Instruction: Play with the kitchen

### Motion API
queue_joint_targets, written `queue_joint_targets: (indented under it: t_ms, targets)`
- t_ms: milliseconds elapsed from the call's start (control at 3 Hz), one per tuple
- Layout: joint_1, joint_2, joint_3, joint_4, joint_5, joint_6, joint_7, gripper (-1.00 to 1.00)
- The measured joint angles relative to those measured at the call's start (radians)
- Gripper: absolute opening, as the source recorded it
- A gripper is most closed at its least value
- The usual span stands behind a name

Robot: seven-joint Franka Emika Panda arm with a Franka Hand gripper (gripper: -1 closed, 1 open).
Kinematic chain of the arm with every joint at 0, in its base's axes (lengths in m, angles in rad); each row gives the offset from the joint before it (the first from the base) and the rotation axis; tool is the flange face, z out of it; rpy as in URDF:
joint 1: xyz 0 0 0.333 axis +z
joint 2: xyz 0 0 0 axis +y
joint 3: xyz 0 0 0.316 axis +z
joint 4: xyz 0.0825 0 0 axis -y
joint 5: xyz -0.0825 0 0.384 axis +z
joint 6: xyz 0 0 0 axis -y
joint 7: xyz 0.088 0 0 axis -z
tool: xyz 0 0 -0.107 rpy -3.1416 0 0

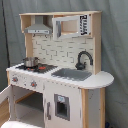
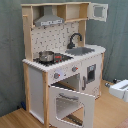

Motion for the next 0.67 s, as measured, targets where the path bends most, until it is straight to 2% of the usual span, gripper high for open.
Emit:
queue_joint_targets:
  t_ms: [333,667]
  targets:
    - [-0.069,0.000,-0.043,0.053,-0.046,0.048,0.000,1.00]
    - [-0.148,0.000,-0.066,0.129,-0.063,0.077,0.002,1.00]
